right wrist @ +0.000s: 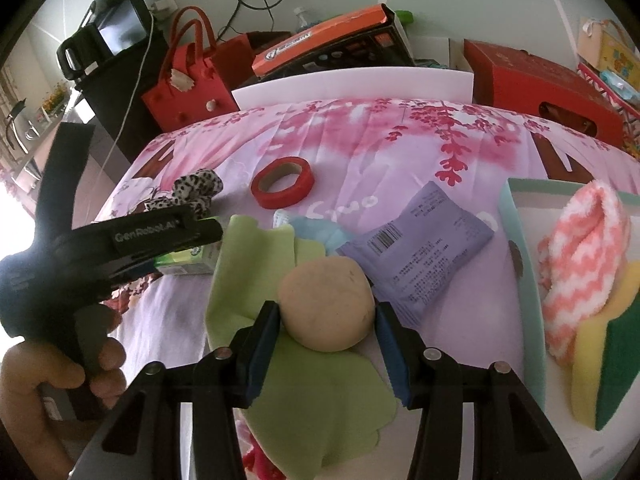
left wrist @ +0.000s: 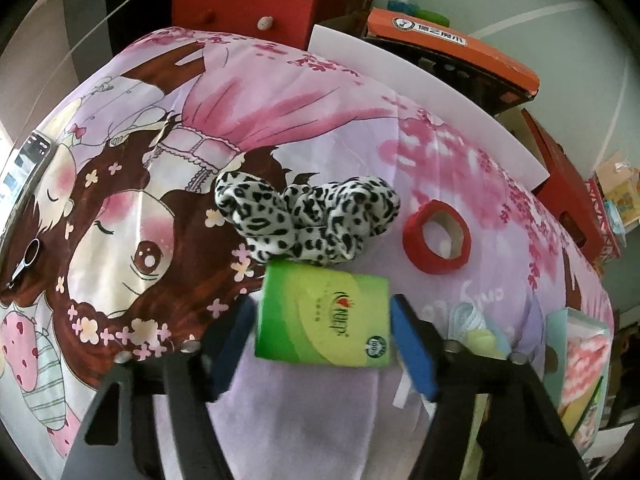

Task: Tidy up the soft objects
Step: 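Grasp the beige round puff with the right tool while the left tool grasps the green tissue pack, then carry the puff and tissue pack into the teal-rimmed tray and open both tools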

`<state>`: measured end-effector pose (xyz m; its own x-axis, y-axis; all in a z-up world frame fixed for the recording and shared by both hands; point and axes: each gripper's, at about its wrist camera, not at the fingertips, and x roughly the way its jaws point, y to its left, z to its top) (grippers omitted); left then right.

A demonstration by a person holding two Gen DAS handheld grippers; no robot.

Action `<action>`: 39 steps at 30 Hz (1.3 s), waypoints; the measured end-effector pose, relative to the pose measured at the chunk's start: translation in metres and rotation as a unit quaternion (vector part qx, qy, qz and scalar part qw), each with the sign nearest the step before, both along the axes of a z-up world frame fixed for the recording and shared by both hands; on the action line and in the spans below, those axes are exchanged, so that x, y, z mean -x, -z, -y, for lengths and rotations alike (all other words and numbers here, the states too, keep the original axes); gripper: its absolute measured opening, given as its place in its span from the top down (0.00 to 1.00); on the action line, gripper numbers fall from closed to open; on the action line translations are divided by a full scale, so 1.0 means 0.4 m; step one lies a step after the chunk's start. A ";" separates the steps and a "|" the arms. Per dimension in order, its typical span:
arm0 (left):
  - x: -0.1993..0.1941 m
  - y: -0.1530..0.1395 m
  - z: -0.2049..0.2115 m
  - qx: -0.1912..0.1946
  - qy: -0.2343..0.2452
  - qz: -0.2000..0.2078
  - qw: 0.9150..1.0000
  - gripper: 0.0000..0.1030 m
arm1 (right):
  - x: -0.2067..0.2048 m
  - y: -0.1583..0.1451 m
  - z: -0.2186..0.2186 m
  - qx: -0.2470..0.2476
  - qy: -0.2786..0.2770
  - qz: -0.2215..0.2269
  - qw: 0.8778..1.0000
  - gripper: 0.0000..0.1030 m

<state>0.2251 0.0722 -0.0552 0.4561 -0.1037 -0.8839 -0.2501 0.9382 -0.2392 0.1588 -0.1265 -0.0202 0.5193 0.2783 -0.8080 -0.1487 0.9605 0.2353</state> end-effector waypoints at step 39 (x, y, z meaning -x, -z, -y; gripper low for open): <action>0.110 -0.259 0.087 0.058 0.064 0.125 0.988 0.36 | 0.060 -0.146 0.187 -0.032 0.089 0.074 0.993 0.50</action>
<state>0.1810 0.0373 0.0485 0.6347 -0.2687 -0.7246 -0.0505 0.9212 -0.3858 0.1349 -0.2013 0.0383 0.6768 0.2199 -0.7026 -0.0159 0.9585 0.2847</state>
